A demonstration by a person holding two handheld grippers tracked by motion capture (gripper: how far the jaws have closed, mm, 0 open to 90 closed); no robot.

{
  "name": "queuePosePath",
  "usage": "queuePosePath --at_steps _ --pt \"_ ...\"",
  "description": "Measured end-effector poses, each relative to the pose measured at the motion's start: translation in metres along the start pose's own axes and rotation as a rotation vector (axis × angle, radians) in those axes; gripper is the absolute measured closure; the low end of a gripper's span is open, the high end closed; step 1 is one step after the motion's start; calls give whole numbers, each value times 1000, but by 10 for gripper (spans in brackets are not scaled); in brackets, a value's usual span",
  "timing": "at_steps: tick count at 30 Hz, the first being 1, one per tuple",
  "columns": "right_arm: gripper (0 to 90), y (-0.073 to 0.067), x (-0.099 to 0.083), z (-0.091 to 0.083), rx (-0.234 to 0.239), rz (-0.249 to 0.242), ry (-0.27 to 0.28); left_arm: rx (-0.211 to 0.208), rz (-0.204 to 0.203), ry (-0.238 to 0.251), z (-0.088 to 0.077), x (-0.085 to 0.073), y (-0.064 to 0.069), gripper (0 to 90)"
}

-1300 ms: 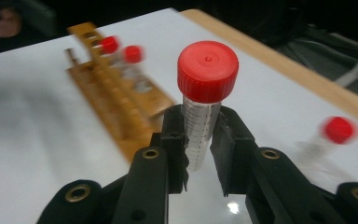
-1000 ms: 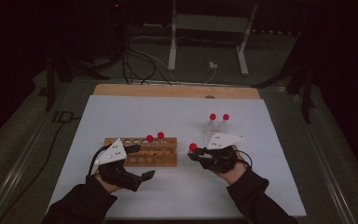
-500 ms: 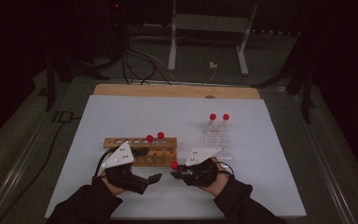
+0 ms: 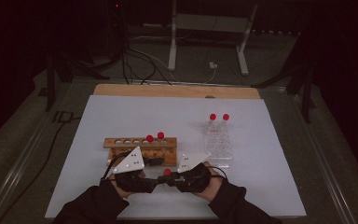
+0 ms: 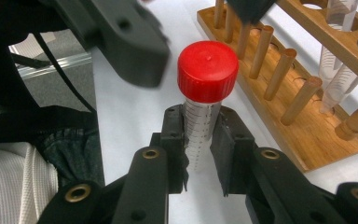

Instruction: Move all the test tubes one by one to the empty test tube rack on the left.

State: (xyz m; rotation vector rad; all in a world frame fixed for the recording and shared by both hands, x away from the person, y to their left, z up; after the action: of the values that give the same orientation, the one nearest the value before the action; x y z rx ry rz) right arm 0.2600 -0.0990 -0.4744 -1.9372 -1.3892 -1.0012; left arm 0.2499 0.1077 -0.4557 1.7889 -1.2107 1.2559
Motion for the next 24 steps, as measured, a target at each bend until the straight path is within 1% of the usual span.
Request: queuePosePath --at_steps 4,5,6,8,9,10,12,13,17,20,21,22,23,24 --pt "752 0 0 0 0 1 -1 -10 17 -11 4 -1 2 539" --pt "752 0 0 0 0 0 -1 -4 24 -18 5 -2 3 554" --pt "752 0 0 -1 1 2 0 -9 25 -22 6 -2 3 569" --pt "752 0 0 0 -3 0 -1 -1 29 -29 7 -3 3 600" --pt "752 0 0 0 -3 2 -2 -7 29 -30 7 -3 3 630" --pt "752 0 0 0 -4 3 -1 0 33 -27 8 -3 4 648" --pt "752 0 0 0 -6 6 -2 -1 30 -18 7 -3 3 704" --pt "752 1 0 -1 -5 5 1 3 32 -17 7 -3 3 706" --pt "752 1 0 -1 -6 5 4 -6 39 -23 7 -2 3 716" --pt "747 1 0 -1 -8 4 9 -6 24 -13 6 -1 2 719" --pt "738 1 0 -2 -3 1 19 -10 17 -10 5 -1 2 719" --pt "701 2 0 -2 0 9 29 -5 20 -12 4 0 1 719" --pt "657 2 1 -4 1 14 37 7 25 -16 3 1 1 719" --pt "597 2 1 -5 -4 13 44 6 27 -15 1 2 0 719"
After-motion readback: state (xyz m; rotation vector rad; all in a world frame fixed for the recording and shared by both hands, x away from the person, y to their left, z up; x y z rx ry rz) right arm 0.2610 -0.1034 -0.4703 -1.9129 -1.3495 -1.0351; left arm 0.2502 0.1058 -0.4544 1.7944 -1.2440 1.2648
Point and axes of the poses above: each handheld gripper's, and its own axes: z roughly forward along the jaws, x roughly out of its top, y roughly to its right, the point moved 1 cm from there along z, roughly forward along the jaws, and after that the axes turned 4 degrees about y, right-handed, at the moved point
